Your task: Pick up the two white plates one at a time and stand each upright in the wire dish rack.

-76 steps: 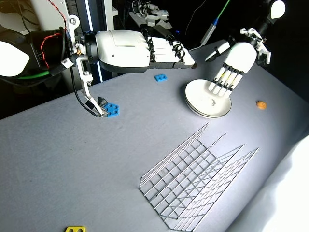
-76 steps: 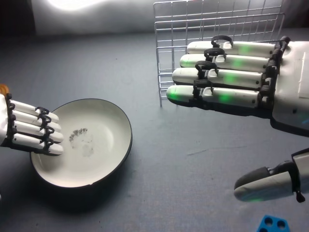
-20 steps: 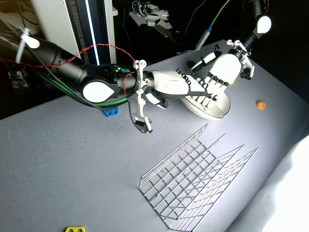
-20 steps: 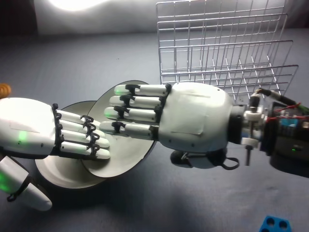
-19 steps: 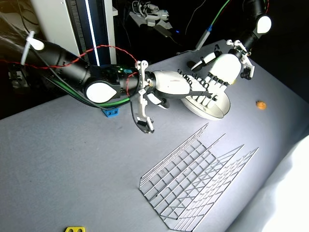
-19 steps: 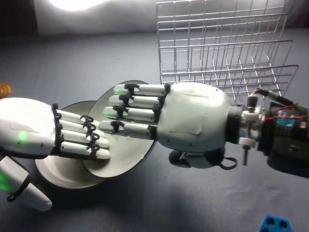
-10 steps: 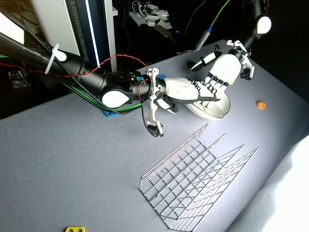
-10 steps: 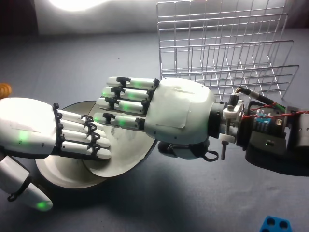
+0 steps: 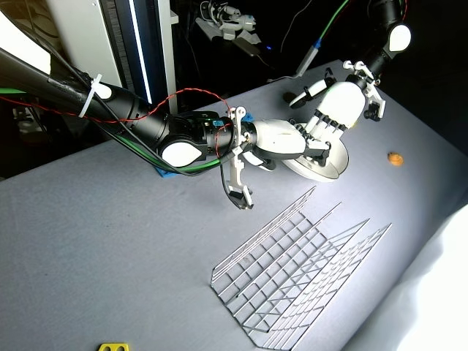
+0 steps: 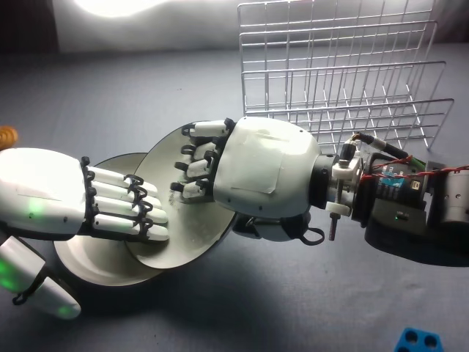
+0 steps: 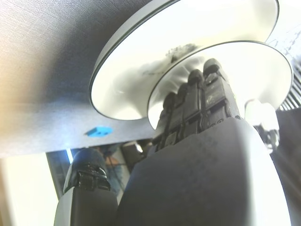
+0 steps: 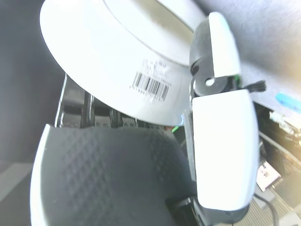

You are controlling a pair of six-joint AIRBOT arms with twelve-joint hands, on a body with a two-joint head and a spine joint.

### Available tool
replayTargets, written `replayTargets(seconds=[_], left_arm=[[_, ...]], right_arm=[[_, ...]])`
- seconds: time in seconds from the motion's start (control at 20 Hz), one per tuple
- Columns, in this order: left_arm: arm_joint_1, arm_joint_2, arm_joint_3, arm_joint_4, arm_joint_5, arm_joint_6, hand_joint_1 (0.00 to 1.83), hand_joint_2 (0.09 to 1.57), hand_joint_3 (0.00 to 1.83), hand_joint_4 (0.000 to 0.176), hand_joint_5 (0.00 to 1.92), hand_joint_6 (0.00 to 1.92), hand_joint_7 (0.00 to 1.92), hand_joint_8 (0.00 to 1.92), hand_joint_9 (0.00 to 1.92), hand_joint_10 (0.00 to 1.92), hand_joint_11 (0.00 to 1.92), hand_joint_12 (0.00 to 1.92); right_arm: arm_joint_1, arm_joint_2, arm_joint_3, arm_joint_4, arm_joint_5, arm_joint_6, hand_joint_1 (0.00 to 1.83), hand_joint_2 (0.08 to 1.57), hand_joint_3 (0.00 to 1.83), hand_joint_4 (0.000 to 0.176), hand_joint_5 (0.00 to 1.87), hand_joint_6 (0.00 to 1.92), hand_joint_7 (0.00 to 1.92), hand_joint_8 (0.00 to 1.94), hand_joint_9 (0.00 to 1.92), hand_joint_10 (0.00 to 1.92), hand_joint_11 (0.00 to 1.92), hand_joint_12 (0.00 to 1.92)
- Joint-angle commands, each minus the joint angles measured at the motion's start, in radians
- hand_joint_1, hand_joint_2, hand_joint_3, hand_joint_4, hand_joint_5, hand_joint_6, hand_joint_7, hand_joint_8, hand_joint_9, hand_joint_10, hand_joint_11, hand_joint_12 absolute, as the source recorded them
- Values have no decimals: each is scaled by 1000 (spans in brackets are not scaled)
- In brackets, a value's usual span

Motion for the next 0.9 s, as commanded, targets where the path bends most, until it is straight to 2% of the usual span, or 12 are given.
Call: replayTargets(seconds=[0.0,0.05,0.1,0.15,0.2,0.3,0.55,0.75,0.85], left_arm=[[-4,-17,-8,-19,-26,-2,0,1121,2,0,80,9,21,7,3,1,0,0],[-4,-17,-8,-19,-26,-2,0,1126,4,0,88,12,30,10,10,4,1,1],[-4,-17,-9,-19,-26,-2,0,1129,5,0,87,10,31,10,10,3,1,0],[-4,-17,-10,-19,-26,-2,0,1130,5,0,95,12,38,11,15,5,4,2],[-4,-17,-11,-19,-26,-3,0,1129,4,0,96,12,35,9,11,3,6,3],[-8,-15,-12,-19,-26,-7,0,1133,6,0,85,5,32,6,9,2,6,3],[-67,7,-3,-32,-29,-33,0,1137,5,0,81,1,39,5,17,3,9,5],[-121,52,3,-32,-44,-101,0,1132,1,0,92,6,45,6,25,5,17,9],[-141,76,4,-31,-50,-129,0,1136,3,0,95,6,48,6,23,5,10,7]], right_arm=[[10,2,-1,6,139,-6,1109,1085,3,0,994,724,967,23,931,22,556,896],[9,2,-2,6,147,-6,1116,1103,4,0,988,915,1020,23,978,23,600,896],[9,4,-3,6,156,-6,1141,1110,2,0,985,951,1098,37,1051,40,663,906],[10,6,-4,6,163,-6,1218,1068,13,0,1068,892,1127,530,1156,40,774,853],[11,7,-6,7,164,-6,1232,1071,0,13,1071,899,1125,656,1203,38,809,854],[13,13,-11,7,169,-6,1235,1071,0,27,1058,905,1136,688,1235,43,822,862],[16,30,-32,10,177,-4,1237,1066,0,27,1054,899,1159,661,1248,30,828,867],[18,43,-65,11,194,-4,1235,1077,1,23,1024,925,1132,734,1248,6,836,844],[21,48,-78,12,194,-5,1237,1072,0,25,1037,910,1143,709,1245,2,832,845]])
